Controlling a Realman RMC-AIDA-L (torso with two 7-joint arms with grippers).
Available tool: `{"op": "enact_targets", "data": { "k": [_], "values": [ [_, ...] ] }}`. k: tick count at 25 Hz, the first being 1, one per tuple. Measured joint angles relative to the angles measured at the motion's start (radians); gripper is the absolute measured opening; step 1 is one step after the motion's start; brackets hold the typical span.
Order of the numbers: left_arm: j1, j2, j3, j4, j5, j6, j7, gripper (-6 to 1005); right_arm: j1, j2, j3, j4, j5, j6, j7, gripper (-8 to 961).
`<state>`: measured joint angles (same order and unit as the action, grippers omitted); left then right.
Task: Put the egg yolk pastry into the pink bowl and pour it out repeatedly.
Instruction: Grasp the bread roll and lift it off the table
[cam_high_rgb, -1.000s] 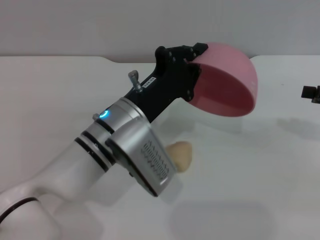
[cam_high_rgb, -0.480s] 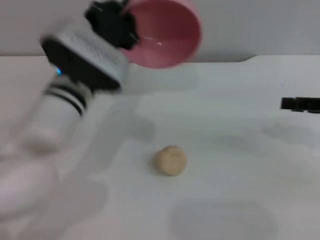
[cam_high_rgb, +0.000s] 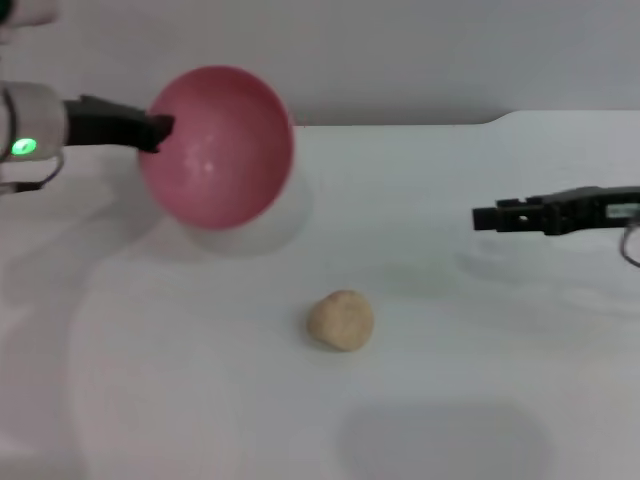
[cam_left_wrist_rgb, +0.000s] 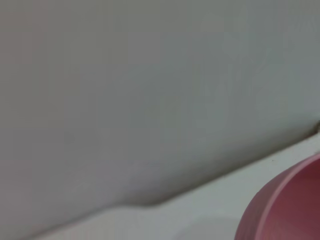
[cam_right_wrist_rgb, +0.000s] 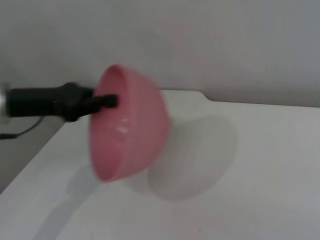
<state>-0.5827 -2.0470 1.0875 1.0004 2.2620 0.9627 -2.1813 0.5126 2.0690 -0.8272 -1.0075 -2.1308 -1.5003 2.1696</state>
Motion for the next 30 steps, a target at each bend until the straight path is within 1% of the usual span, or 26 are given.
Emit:
{"op": "enact_targets", "data": {
  "k": [1, 2, 3, 6, 7, 9, 11, 13, 15, 16, 19, 23, 28, 30],
  "values": [
    [0.011, 0.003, -0.031, 0.038, 0.037, 0.071, -0.041, -2, 0.021, -0.001, -0.002, 0.043, 0.000, 0.025, -0.018, 545],
    [0.030, 0.011, -0.048, 0.106, 0.111, 0.167, -0.124, -2, 0.035, -0.002, -0.003, 0.073, 0.000, 0.043, -0.036, 545],
    [0.030, 0.011, -0.048, 0.106, 0.111, 0.167, -0.124, -2, 0.059, -0.002, -0.006, 0.119, 0.000, 0.059, -0.087, 545],
    [0.058, 0.019, -0.053, 0.219, 0.238, 0.319, -0.243, -2, 0.125, 0.002, -0.030, 0.234, 0.001, 0.105, -0.272, 546],
    [0.072, 0.017, -0.054, 0.267, 0.270, 0.381, -0.264, -2, 0.145, 0.003, -0.046, 0.263, 0.003, 0.117, -0.317, 546],
    [0.098, 0.007, -0.056, 0.335, 0.288, 0.449, -0.273, -2, 0.196, 0.002, -0.095, 0.328, 0.006, 0.136, -0.369, 546],
    [0.124, -0.003, -0.059, 0.387, 0.290, 0.485, -0.277, -2, 0.244, 0.001, -0.139, 0.376, 0.007, 0.154, -0.396, 547],
    [0.138, -0.006, -0.060, 0.419, 0.287, 0.510, -0.284, -2, 0.288, 0.005, -0.178, 0.419, 0.011, 0.188, -0.430, 547],
    [0.141, -0.006, -0.062, 0.427, 0.282, 0.530, -0.297, -1, 0.319, 0.008, -0.213, 0.459, 0.013, 0.230, -0.444, 585],
    [0.141, -0.006, -0.062, 0.428, 0.282, 0.534, -0.303, -1, 0.353, 0.010, -0.261, 0.508, 0.018, 0.293, -0.445, 605],
    [0.143, -0.006, -0.055, 0.429, 0.282, 0.544, -0.310, -1, 0.364, 0.013, -0.289, 0.526, 0.040, 0.316, -0.448, 662],
    [0.137, -0.007, -0.048, 0.421, 0.282, 0.549, -0.310, -1, 0.361, 0.016, -0.409, 0.535, 0.143, 0.346, -0.465, 660],
    [0.130, -0.008, -0.046, 0.417, 0.282, 0.554, -0.311, -1, 0.360, 0.017, -0.521, 0.551, 0.158, 0.373, -0.442, 657],
    [0.129, -0.009, -0.046, 0.414, 0.283, 0.554, -0.312, -1, 0.346, 0.017, -0.561, 0.552, 0.159, 0.404, -0.441, 656]
  ]
}}
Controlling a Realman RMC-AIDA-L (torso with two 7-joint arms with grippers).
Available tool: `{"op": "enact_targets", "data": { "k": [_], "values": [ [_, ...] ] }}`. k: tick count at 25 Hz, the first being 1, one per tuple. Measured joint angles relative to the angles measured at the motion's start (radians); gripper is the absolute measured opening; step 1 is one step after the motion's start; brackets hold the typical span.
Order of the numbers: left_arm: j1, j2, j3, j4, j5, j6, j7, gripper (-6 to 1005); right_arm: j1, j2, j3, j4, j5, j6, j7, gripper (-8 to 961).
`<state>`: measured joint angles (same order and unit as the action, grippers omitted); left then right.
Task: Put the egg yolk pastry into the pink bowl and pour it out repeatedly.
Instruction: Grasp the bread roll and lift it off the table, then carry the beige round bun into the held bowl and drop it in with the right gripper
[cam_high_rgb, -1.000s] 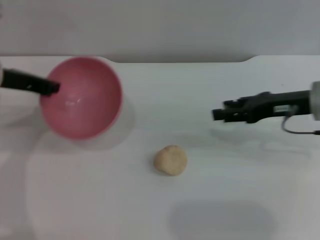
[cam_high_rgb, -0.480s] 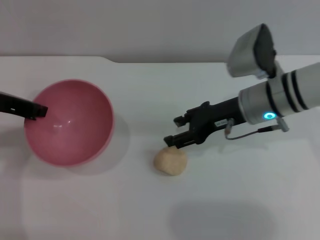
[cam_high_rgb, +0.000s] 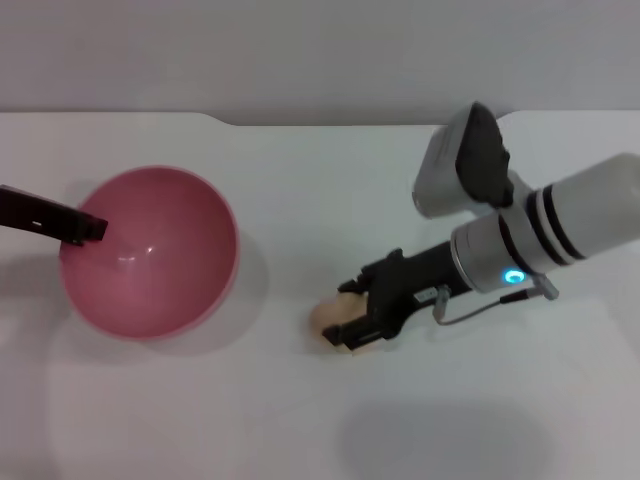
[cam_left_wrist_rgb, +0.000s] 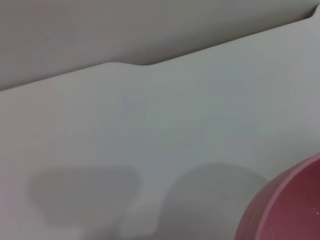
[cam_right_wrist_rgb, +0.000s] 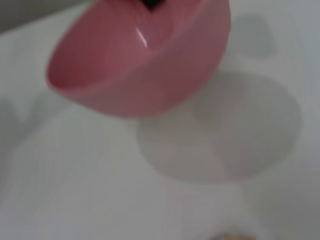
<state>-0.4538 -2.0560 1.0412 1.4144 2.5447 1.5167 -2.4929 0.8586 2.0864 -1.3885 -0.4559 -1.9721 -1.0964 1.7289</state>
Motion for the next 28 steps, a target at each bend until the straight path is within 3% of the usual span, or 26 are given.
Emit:
{"op": "enact_targets", "data": {
  "k": [8, 13, 19, 28],
  "values": [
    [-0.007, -0.001, 0.031, -0.005, 0.000, -0.001, -0.014, -2, -0.024, 0.001, -0.072, -0.013, 0.012, 0.053, -0.008, 652],
    [-0.013, -0.001, 0.060, -0.005, 0.000, -0.001, -0.025, -2, -0.041, -0.001, -0.117, -0.057, 0.012, 0.056, -0.007, 533],
    [-0.024, -0.001, 0.071, -0.007, 0.000, -0.001, -0.047, -2, -0.119, -0.012, -0.093, -0.155, 0.056, 0.050, -0.003, 485],
    [-0.062, -0.001, 0.118, -0.032, 0.000, -0.016, -0.080, -1, -0.269, -0.019, 0.068, -0.395, 0.070, -0.036, -0.008, 440]
  ]
}}
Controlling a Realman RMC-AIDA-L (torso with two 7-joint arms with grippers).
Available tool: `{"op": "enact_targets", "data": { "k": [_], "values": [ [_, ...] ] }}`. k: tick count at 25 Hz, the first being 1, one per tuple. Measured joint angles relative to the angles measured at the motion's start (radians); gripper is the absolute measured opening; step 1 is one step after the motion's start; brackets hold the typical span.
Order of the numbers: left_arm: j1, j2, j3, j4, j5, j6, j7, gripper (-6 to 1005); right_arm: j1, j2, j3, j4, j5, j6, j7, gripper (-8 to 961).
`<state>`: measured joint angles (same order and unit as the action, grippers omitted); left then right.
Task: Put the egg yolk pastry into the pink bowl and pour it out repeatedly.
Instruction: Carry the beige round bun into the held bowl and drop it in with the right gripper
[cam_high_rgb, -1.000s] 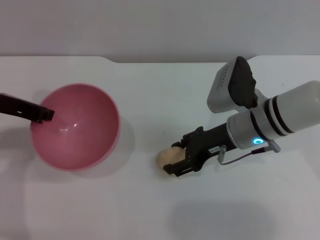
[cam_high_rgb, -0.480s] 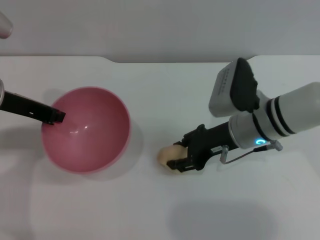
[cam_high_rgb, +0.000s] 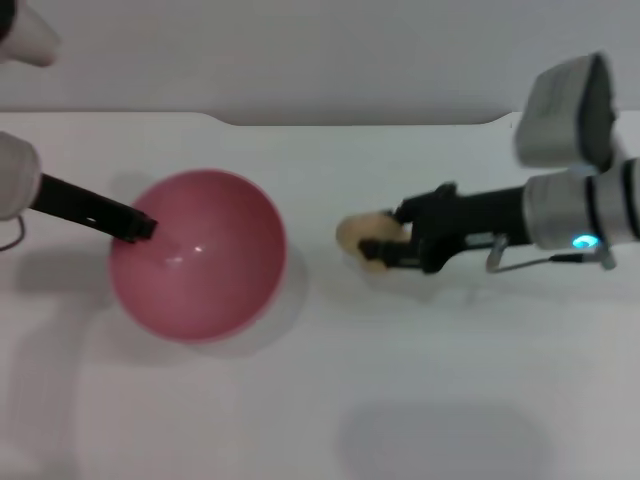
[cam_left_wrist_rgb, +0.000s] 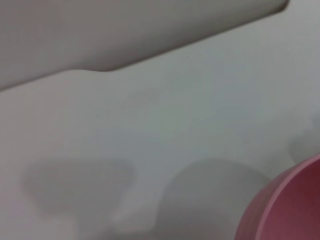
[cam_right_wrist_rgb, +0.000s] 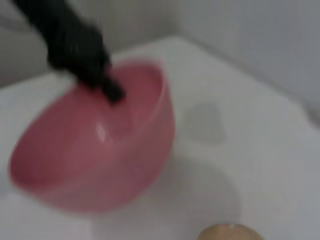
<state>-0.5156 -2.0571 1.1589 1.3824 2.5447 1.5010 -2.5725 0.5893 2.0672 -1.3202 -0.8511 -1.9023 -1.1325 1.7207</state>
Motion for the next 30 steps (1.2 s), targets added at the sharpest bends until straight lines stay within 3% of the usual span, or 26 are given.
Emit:
{"op": "enact_targets", "data": {
  "k": [4, 7, 14, 21, 30],
  "values": [
    [-0.062, -0.001, 0.077, -0.079, 0.000, -0.012, -0.025, -2, -0.055, -0.001, 0.046, -0.208, -0.002, -0.080, -0.001, 413],
    [-0.134, -0.004, 0.159, -0.169, 0.000, -0.038, -0.064, -2, -0.054, 0.001, 0.036, -0.339, -0.010, -0.180, -0.004, 388],
    [-0.249, -0.016, 0.356, -0.270, -0.015, -0.132, -0.142, -1, 0.004, 0.002, -0.097, -0.354, -0.105, -0.251, 0.022, 302],
    [-0.271, -0.017, 0.389, -0.272, -0.073, -0.181, -0.166, -2, 0.067, 0.006, -0.241, -0.333, -0.277, -0.245, 0.238, 250],
    [-0.274, -0.014, 0.390, -0.274, -0.070, -0.182, -0.167, -1, 0.027, 0.012, -0.178, -0.438, -0.304, -0.238, 0.298, 408]
  ]
}}
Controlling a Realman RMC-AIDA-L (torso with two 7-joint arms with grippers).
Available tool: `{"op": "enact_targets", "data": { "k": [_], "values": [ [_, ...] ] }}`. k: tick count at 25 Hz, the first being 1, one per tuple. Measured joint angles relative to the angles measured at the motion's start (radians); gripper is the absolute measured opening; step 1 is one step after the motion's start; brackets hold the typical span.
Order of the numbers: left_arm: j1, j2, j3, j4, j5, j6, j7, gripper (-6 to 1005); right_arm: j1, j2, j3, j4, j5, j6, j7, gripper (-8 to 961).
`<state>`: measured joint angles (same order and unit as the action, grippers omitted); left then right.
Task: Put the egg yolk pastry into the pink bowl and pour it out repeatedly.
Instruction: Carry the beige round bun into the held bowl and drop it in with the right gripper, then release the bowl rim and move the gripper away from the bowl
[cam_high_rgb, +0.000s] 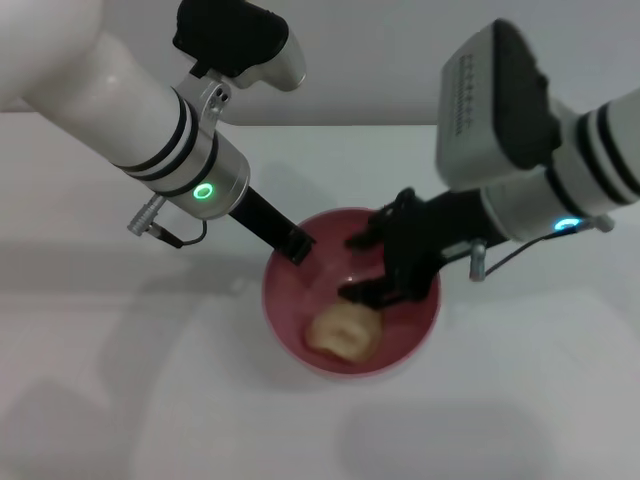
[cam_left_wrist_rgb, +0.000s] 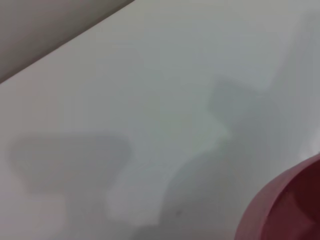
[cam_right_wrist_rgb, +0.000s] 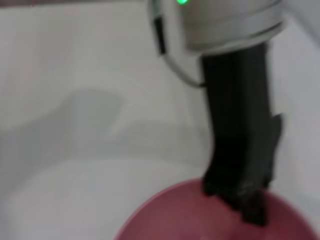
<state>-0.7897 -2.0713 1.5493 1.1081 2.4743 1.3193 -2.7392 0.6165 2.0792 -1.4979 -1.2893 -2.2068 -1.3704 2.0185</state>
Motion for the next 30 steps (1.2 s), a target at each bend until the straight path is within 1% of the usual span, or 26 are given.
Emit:
{"op": "enact_targets", "data": {
  "k": [1, 2, 3, 7, 10, 18, 26, 27, 30],
  "values": [
    [0.000, 0.000, 0.001, -0.001, 0.001, 0.000, 0.000, -1, -0.008, 0.001, 0.019, -0.013, 0.005, -0.001, 0.000, 426],
    [0.000, 0.000, 0.004, -0.002, 0.001, 0.000, 0.000, -1, -0.023, 0.002, 0.064, -0.038, 0.021, -0.001, 0.001, 444],
    [0.000, 0.000, 0.009, -0.002, 0.001, 0.000, 0.000, -1, -0.023, 0.002, 0.064, -0.038, 0.021, -0.001, 0.001, 462],
    [-0.001, 0.000, 0.039, -0.004, -0.002, 0.000, 0.005, 5, -0.064, 0.005, 0.180, -0.066, 0.117, 0.010, 0.003, 535],
    [-0.003, -0.001, 0.055, -0.018, -0.002, -0.002, 0.008, 13, -0.105, 0.008, 0.262, -0.065, 0.188, 0.063, -0.001, 532],
    [-0.008, -0.005, 0.103, -0.050, -0.008, -0.022, 0.001, 35, -0.139, 0.009, 0.319, -0.045, 0.192, 0.104, -0.003, 530],
    [-0.009, -0.003, 0.086, -0.053, -0.011, -0.043, 0.001, 57, -0.140, 0.009, 0.326, -0.031, 0.193, 0.133, -0.007, 530],
    [-0.009, -0.003, 0.086, -0.053, -0.011, -0.043, 0.001, 92, -0.140, 0.008, 0.326, -0.027, 0.193, 0.136, -0.007, 530],
    [-0.009, 0.004, 0.029, -0.048, -0.010, -0.055, 0.013, 199, -0.138, 0.006, 0.326, -0.011, 0.193, 0.155, -0.008, 530]
  ]
}}
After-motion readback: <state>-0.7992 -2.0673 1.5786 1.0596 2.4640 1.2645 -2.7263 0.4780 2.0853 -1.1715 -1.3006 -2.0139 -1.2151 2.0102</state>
